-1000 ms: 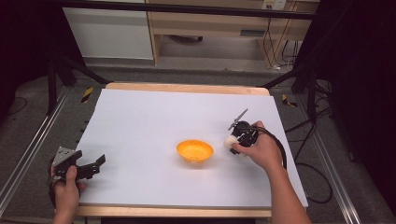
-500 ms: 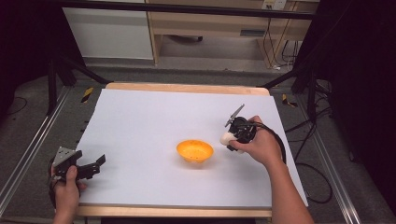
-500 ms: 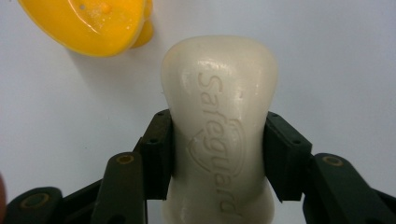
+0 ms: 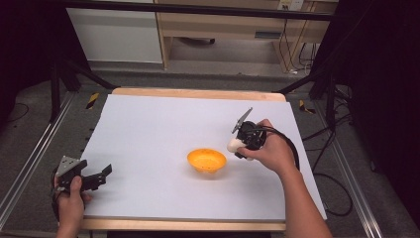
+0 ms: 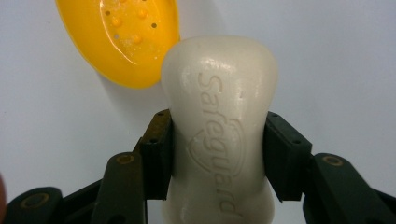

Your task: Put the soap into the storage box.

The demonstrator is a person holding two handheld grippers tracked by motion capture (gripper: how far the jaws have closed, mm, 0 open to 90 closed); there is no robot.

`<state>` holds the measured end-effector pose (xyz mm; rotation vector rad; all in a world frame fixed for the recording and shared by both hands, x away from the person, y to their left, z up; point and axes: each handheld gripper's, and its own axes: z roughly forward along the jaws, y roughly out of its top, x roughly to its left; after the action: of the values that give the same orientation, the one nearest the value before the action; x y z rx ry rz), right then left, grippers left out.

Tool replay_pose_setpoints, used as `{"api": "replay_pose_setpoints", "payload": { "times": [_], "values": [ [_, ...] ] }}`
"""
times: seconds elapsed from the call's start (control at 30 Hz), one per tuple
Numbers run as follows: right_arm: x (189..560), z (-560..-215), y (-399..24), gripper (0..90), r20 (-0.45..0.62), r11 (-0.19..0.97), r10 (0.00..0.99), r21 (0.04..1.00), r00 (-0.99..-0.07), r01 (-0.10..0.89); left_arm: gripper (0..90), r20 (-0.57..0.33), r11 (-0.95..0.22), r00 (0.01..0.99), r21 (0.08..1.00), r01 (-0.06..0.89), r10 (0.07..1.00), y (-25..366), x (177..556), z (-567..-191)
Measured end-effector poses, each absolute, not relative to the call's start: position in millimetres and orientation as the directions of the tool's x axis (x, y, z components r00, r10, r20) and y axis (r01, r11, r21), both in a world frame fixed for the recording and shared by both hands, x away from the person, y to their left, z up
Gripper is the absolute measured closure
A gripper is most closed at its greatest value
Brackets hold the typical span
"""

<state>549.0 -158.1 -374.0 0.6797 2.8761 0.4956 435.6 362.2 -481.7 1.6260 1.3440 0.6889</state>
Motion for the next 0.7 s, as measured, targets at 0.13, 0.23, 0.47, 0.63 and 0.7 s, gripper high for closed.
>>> {"api": "replay_pose_setpoints", "payload": {
  "times": [0.13, 0.23, 0.47, 0.63, 0.7],
  "values": [
    [548, -371, -148, 49.9, -0.063, 0.849, 0.447, 0.343, -0.892, 0.401, 0.6, -0.119, -0.015, 0.257, 0.886, 0.464, 0.959, 362, 436, -482],
    [548, -371, -143, 49.9, -0.071, 0.861, 0.417, 0.351, -0.906, 0.368, 0.6, -0.12, -0.013, 0.256, 0.886, 0.464, 0.959, 362, 436, -482],
    [547, -371, -129, 49.9, -0.065, 0.872, 0.386, 0.353, -0.92, 0.341, 0.6, -0.121, -0.012, 0.257, 0.886, 0.464, 0.959, 362, 436, -482],
    [546, -370, -116, 49.9, -0.059, 0.877, 0.368, 0.354, -0.928, 0.326, 0.6, -0.123, -0.01, 0.256, 0.887, 0.462, 0.959, 362, 435, -482],
    [546, -370, -111, 49.9, -0.061, 0.882, 0.353, 0.354, -0.934, 0.311, 0.6, -0.124, -0.009, 0.256, 0.887, 0.462, 0.959, 363, 435, -482]
  ]
}}
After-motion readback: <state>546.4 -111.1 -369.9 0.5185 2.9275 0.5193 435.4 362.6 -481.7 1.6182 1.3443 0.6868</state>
